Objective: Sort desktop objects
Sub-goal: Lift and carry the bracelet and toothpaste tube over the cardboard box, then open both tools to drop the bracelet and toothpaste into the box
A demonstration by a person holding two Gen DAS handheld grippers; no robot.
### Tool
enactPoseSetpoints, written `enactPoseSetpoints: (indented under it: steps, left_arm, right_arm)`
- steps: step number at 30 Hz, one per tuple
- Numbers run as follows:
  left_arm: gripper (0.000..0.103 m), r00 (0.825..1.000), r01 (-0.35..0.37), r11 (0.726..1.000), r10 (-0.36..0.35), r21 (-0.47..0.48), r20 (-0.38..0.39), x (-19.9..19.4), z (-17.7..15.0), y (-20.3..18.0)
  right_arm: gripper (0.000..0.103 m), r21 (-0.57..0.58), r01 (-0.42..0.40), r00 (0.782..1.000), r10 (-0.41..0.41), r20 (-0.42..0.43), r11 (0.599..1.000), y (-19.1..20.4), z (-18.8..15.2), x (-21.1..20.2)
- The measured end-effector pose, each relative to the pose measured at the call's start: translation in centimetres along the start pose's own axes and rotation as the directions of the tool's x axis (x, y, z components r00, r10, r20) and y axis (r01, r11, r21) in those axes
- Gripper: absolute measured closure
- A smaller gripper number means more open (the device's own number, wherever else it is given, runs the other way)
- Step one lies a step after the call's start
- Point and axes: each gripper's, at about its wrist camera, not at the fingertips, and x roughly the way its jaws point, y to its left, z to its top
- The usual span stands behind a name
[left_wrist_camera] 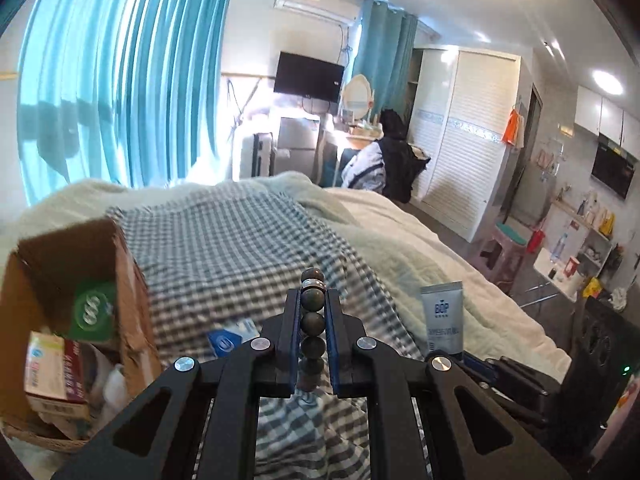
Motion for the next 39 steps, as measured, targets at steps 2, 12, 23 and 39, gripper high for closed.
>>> enactPoseSetpoints:
  steps: [2, 12, 23, 39]
  left_arm:
    - [0.092, 0.999, -0.029, 1.0, 0.029, 0.009, 0.03, -1.4, 0.7, 0.1]
    - [0.092, 0.977, -0.144, 0.99, 0.142, 0.001, 0.156, -10.6, 3.7, 3.3]
    - [0.092, 0.932, -0.302, 0.952, 0.307, -0.057, 0.191, -16.1, 3.0, 11.0]
    - [0.092, 0.911, -0.387, 0.911, 0.401, -0.144, 0.092, -10.2, 1.2, 20.4]
  right_arm:
    - [0.088, -0.012, -0.009, 1.0, 0.009, 0.02, 1.0, 1.0, 1.0, -0.7]
    - [0.088, -0.07, -0.105, 0.989, 0.112, 0.101, 0.992, 7.6, 6.4, -3.9]
    - [0.088, -0.115, -0.24, 0.959, 0.254, 0.128, 0.964, 16.7, 9.5, -3.3]
    - [0.087, -0.13, -0.328, 0.944, 0.328, -0.026, 0.936, 23.7, 7.1, 8.1]
